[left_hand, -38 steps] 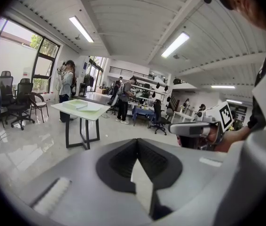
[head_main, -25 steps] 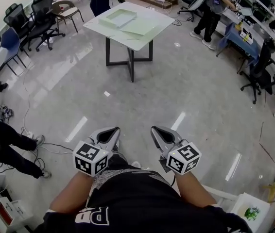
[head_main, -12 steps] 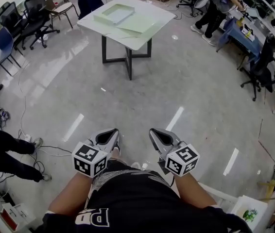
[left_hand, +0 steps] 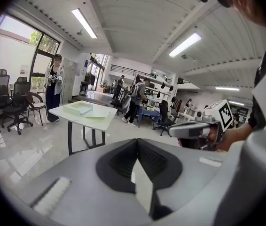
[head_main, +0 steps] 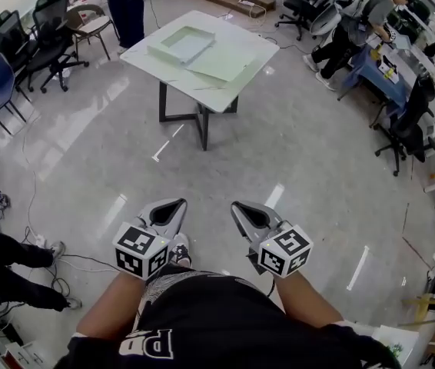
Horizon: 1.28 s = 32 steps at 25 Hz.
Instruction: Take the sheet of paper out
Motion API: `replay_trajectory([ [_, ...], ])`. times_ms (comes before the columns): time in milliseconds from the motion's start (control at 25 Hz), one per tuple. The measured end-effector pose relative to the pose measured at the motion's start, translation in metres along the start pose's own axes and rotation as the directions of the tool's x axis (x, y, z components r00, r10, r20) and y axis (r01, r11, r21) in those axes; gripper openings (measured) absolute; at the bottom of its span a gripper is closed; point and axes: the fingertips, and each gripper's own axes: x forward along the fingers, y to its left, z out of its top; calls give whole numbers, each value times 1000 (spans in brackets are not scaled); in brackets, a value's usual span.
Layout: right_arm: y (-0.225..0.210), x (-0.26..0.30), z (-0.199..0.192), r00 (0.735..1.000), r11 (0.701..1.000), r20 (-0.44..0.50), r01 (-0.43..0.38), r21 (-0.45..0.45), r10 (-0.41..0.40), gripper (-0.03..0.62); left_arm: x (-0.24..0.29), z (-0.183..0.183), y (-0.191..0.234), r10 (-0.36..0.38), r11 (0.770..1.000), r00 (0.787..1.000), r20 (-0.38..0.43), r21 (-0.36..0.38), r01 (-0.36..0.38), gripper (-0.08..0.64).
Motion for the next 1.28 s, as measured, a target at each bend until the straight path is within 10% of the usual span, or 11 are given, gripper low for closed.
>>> replay_trajectory([
  [800,-11,158,46,998,998,1,68,2,-68,-6,30,66,155,-98,995,994,43,41,96,57],
  [1280,-5,203,34,997,998,-75,32,57,-28,-6,32,44,193,-76,997,997,-7,-8,76,57],
])
